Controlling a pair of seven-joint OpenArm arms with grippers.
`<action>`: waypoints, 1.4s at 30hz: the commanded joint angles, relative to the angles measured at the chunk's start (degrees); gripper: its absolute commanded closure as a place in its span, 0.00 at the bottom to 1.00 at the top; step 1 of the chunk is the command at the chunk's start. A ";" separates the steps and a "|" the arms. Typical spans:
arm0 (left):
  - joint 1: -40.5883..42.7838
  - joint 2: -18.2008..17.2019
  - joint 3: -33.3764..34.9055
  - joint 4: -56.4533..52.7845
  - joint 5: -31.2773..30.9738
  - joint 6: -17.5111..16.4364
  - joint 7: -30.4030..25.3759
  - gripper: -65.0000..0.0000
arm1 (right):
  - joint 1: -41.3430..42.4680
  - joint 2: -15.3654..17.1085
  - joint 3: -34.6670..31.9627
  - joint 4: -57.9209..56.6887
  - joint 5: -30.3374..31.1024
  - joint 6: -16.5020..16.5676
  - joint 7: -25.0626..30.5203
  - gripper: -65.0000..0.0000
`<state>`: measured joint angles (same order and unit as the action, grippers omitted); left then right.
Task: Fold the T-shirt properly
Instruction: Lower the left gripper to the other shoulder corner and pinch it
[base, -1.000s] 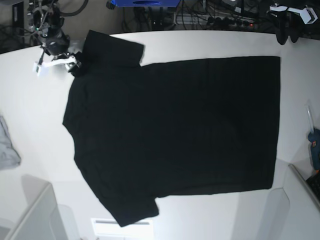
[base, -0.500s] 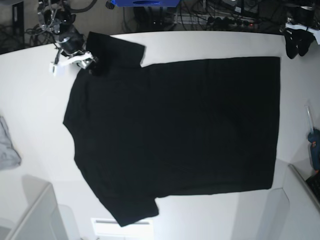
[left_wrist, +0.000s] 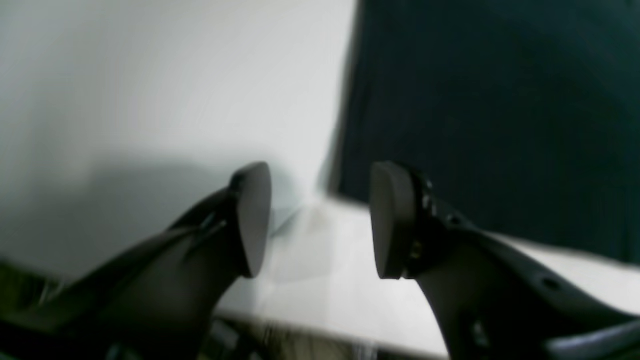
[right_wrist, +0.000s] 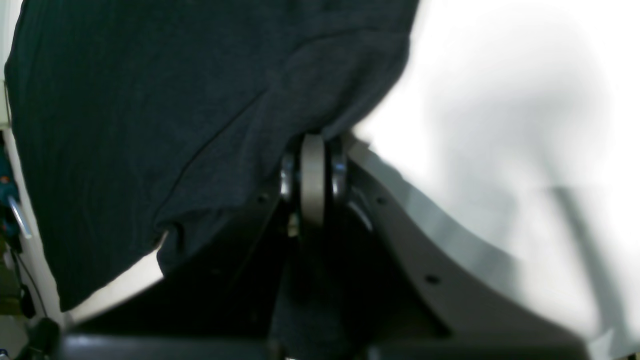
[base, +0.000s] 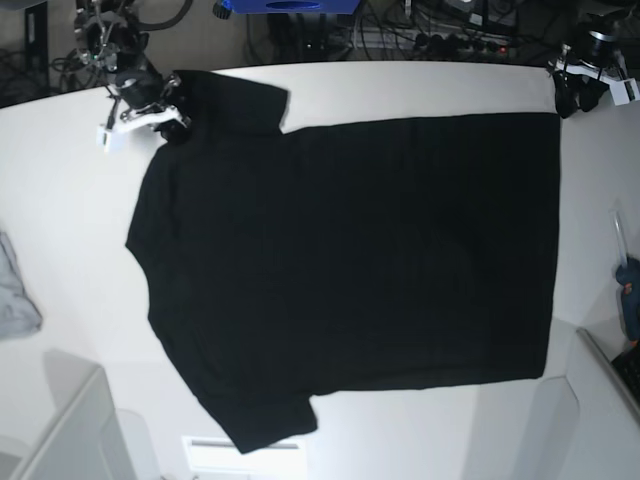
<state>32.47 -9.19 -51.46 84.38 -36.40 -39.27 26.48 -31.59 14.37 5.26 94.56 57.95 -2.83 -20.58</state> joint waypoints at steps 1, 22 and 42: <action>-0.51 -0.79 -0.54 0.94 -1.44 -0.73 -0.15 0.52 | -0.36 0.44 0.06 -0.54 -1.12 -1.08 -1.80 1.00; -6.40 -0.61 0.87 -5.83 -1.36 -0.73 6.80 0.53 | -0.19 0.53 -0.11 -0.54 -1.12 -1.08 -1.80 1.00; -7.46 -0.88 4.82 -6.71 -1.36 -0.73 6.80 1.00 | -0.36 0.62 0.33 0.07 -1.12 -1.08 -1.53 1.00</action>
<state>24.27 -9.54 -46.61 77.28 -39.22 -40.40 31.33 -31.18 14.41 5.30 94.50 58.08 -2.37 -20.58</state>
